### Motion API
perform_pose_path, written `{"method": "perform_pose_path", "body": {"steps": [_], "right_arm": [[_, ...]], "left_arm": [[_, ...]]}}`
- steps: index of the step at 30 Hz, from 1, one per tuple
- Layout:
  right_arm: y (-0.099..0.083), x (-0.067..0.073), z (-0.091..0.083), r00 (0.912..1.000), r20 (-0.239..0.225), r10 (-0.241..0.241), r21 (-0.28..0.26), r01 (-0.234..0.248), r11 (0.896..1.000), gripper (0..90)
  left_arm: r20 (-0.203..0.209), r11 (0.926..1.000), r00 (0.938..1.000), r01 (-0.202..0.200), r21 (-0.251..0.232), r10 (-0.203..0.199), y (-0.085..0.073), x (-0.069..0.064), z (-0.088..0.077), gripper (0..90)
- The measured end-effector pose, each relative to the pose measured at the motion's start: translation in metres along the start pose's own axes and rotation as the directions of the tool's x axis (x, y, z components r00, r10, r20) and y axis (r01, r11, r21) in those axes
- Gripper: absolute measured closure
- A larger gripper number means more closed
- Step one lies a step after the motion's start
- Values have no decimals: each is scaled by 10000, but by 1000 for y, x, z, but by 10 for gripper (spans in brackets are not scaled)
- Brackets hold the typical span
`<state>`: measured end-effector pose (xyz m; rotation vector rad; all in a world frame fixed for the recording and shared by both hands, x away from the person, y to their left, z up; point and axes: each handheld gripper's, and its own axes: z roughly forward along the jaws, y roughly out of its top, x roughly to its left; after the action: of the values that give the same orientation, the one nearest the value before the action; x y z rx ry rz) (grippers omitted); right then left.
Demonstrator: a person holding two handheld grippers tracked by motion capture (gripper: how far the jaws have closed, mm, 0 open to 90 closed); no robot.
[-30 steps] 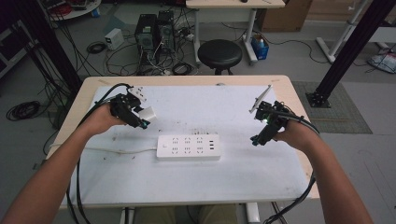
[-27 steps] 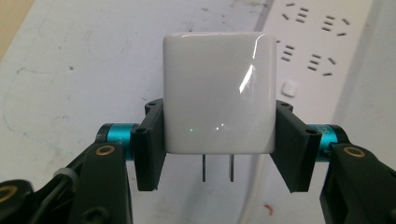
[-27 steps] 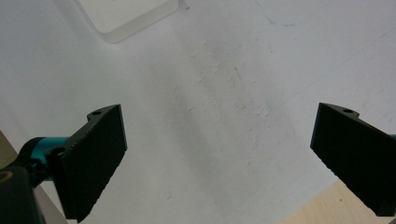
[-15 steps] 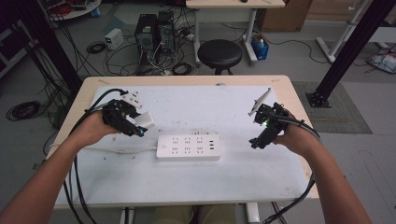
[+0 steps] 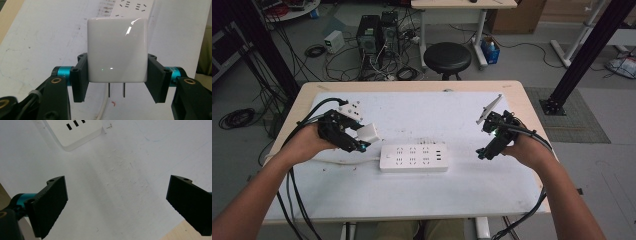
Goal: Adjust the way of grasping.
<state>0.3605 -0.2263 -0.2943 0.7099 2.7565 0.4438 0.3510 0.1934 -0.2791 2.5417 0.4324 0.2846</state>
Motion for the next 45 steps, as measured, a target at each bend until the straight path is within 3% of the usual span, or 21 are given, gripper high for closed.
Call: {"method": "perform_pose_path", "body": {"steps": [6, 9, 10, 11, 12, 17, 19, 21, 23, 27, 30, 33, 34, 36, 38, 40, 42, 45], "right_arm": [[1, 4, -4, 9970, -402, 668, -493, -688, 9964, 30], [1, 9, -6, 9888, -858, 1224, -886, -1299, 9876, 30], [1, 9, -6, 9888, -858, 1224, -886, -1299, 9876, 30], [1, 11, -7, 9843, -1088, 1392, -1028, -1505, 9833, 30], [1, 15, -6, 9743, -1429, 1743, -1269, -1927, 9730, 30], [0, 23, -1, 9551, -1978, 2207, -1697, -2551, 9519, 30], [-1, 26, 1, 9357, -2495, 2496, -1859, -2993, 9359, 30], [-2, 28, 5, 9157, -2971, 2705, -1968, -3359, 9211, 30], [-3, 29, 8, 8893, -3484, 2962, -2074, -3813, 9009, 30], [-8, 27, 17, 8164, -4432, 3701, -1994, -4924, 8472, 30], [-15, 25, 22, 7686, -4890, 4126, -1964, -5578, 8064, 30], [-20, 22, 25, 7051, -5531, 4438, -1846, -6232, 7600, 30], [-22, 22, 26, 6918, -5653, 4493, -1829, -6362, 7495, 30], [-23, 21, 27, 6678, -5839, 4615, -1716, -6572, 7339, 30], [-23, 21, 28, 6365, -6093, 4728, -1562, -6810, 7154, 31], [-22, 22, 29, 5959, -6408, 4840, -1369, -7091, 6917, 31], [-19, 23, 29, 5736, -6589, 4866, -1221, -7199, 6832, 32], [-13, 26, 32, 5563, -6773, 4815, -1074, -7222, 6833, 32]], "left_arm": [[134, 9996, 9996, -252, -97, 253, 9, -10, 3, 425], [183, 9990, 9990, -397, -182, 401, 15, -17, 5, 425], [183, 9990, 9990, -397, -182, 401, 15, -17, 5, 425], [232, 9981, 9981, -563, -238, 568, 19, -21, 8, 425], [246, 9979, 9979, -595, -269, 602, 20, -23, 9, 425], [375, 9958, 9955, -860, -310, 872, 28, -33, 18, 425], [467, 9946, 9939, -984, -317, 998, 31, -36, 22, 425], [540, 9946, 9936, -969, -380, 989, 34, -40, 27, 425], [601, 9931, 9917, -1117, -347, 1137, 38, -42, 31, 425], [756, 9905, 9879, -1336, -327, 1357, 44, -46, 40, 425], [818, 9884, 9854, -1468, -379, 1495, 49, -49, 47, 425], [889, 9866, 9830, -1572, -441, 1607, 51, -51, 55, 425], [946, 9855, 9814, -1630, -463, 1668, 52, -52, 59, 425], [973, 9841, 9798, -1710, -481, 1750, 54, -53, 63, 425], [1032, 9824, 9774, -1806, -482, 1848, 56, -54, 67, 425], [1078, 9801, 9746, -1916, -519, 1963, 59, -56, 71, 425], [1106, 9789, 9736, -1936, -650, 1999, 61, -59, 75, 425], [1117, 9771, 9723, -1972, -804, 2054, 65, -61, 79, 425]]}}
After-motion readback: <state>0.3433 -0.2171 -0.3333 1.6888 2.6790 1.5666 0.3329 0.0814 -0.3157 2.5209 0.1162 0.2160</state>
